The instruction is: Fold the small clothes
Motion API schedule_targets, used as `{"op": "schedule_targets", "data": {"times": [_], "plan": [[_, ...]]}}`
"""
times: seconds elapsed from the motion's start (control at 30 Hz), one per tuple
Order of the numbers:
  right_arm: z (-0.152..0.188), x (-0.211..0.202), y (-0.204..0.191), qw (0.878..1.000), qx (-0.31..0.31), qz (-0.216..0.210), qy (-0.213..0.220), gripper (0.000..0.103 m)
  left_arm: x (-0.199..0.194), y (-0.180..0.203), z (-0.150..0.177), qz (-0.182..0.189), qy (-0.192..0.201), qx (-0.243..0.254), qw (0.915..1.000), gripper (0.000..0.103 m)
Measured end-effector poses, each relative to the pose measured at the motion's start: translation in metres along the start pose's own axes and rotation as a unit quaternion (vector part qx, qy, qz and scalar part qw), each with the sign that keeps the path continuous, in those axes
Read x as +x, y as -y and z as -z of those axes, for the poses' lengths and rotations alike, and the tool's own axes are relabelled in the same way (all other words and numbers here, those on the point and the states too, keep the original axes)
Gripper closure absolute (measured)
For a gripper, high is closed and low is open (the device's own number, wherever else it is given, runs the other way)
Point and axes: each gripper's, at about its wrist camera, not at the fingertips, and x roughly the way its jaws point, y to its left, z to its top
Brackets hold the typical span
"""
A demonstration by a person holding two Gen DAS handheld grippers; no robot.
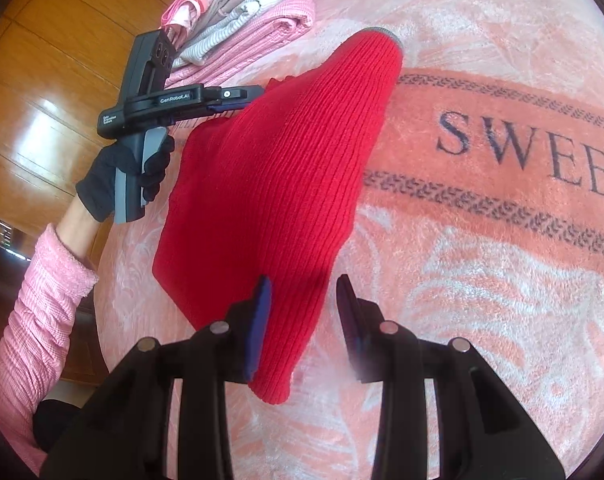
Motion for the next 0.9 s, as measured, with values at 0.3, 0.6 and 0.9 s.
{"op": "schedule_targets", "data": {"times": [0.3, 0.6, 0.9], "plan": [[-0.001, 0.009, 0.003, 1.0, 0.015, 0.0, -0.007, 0.069, 0.01, 0.007, 0.01, -0.013, 0.002, 0.012, 0.9998, 0.1], [0.003, 0.011, 0.009, 1.0, 0.028, -0.003, -0.013, 0.068, -0.046, -0.02, 0.035, -0.047, 0.147, -0.053, 0.9866, 0.099], [0.007, 0.004, 0.008, 1.0, 0.024, -0.006, -0.015, 0.066, -0.06, -0.027, 0.064, -0.059, 0.125, -0.105, 0.9848, 0.054]]}}
